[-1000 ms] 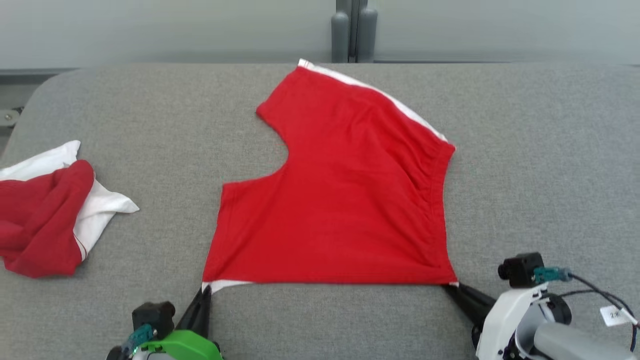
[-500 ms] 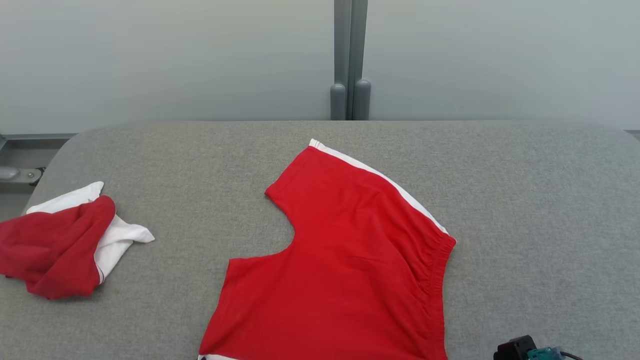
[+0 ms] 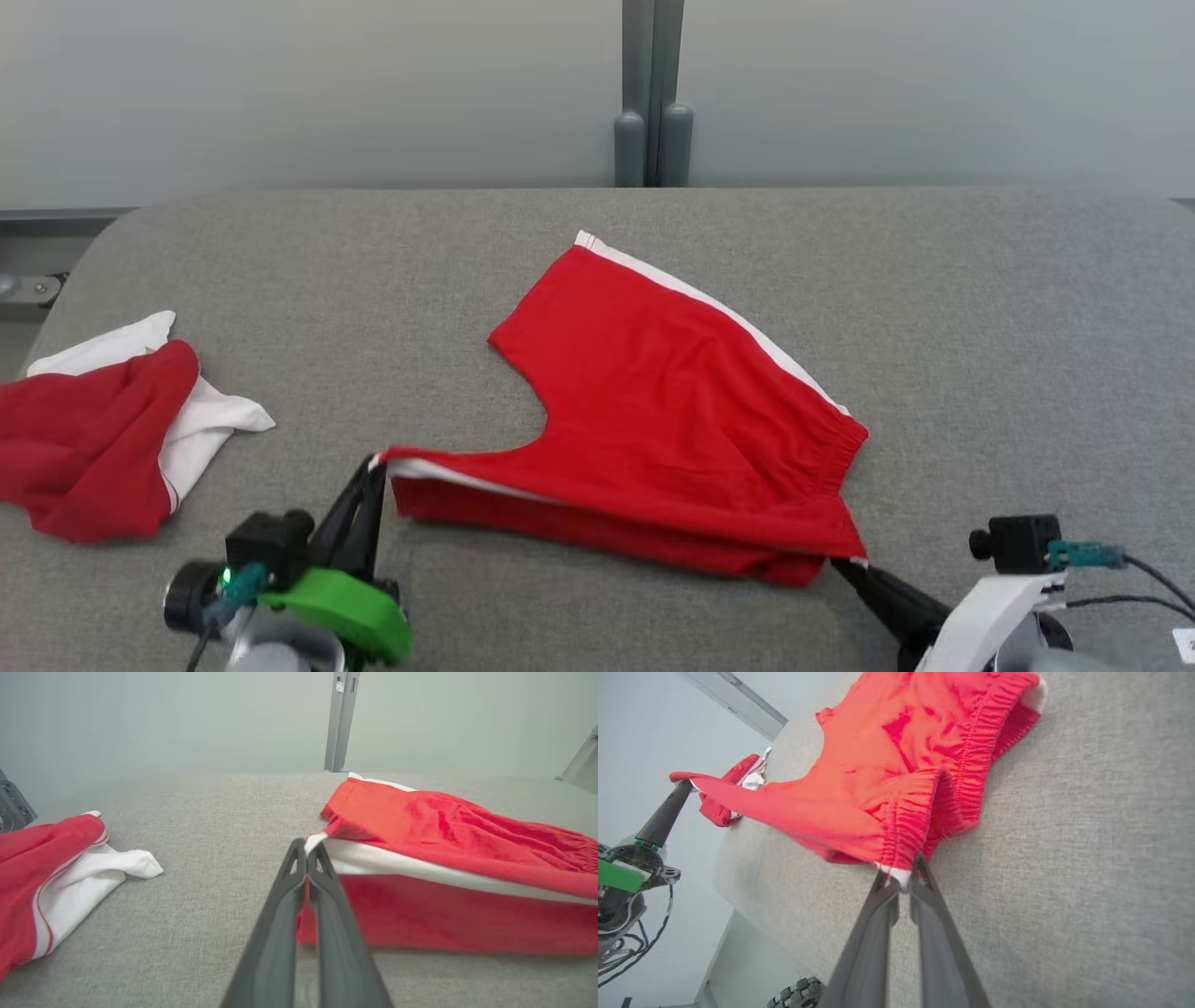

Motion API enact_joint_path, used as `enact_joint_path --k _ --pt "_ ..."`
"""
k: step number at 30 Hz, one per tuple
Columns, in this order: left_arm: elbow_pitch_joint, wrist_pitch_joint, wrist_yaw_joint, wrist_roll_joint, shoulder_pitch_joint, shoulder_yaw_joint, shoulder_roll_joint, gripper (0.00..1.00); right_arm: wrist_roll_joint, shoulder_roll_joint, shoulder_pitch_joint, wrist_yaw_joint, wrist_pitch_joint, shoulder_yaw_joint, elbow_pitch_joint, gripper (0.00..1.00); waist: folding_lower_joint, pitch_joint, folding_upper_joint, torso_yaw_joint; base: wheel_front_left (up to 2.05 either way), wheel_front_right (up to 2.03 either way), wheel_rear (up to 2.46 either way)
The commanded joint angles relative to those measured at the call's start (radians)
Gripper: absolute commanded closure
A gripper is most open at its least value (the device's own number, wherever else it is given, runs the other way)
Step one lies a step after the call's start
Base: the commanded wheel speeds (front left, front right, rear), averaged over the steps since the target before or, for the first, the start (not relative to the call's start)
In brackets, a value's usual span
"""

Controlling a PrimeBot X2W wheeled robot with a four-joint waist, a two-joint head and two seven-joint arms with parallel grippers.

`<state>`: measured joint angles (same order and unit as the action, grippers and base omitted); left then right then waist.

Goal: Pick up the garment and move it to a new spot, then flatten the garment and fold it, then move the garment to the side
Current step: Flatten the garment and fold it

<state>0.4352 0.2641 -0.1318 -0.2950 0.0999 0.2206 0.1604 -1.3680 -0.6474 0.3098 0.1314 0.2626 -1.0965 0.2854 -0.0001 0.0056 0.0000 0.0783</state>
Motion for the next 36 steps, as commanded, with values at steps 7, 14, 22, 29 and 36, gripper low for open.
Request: enact_joint_path --k 7,14,22,29,36 --pt "0.112 0.000 0.002 -0.006 0.302 0.097 0.039 1.00 -0.088 0.017 0.093 -0.001 0.003 0.107 -0.038 1.00 0.0001 0.176 0.0000 -0.059 0.00 0.00 0.00" --pt "0.297 0.000 0.002 0.009 0.593 0.166 0.027 1.00 -0.141 0.064 0.199 -0.001 0.001 0.161 -0.044 1.00 0.0001 0.321 0.0000 -0.119 0.00 0.00 0.00" --pt "0.478 0.000 0.007 0.056 0.826 0.215 0.001 1.00 -0.108 0.144 0.263 -0.001 0.003 0.252 -0.030 1.00 0.0001 0.442 0.0000 -0.180 0.00 0.00 0.00" --pt "0.560 0.000 0.030 0.101 0.961 0.226 -0.006 1.00 0.000 0.228 0.263 -0.001 0.003 0.358 0.003 1.00 0.0001 0.496 0.0000 -0.210 0.00 0.00 0.00" --pt "0.620 0.000 0.085 0.119 1.023 0.215 0.001 1.00 0.081 0.286 0.227 -0.003 0.001 0.449 0.032 1.00 0.0001 0.513 0.0000 -0.235 0.00 0.00 0.00"
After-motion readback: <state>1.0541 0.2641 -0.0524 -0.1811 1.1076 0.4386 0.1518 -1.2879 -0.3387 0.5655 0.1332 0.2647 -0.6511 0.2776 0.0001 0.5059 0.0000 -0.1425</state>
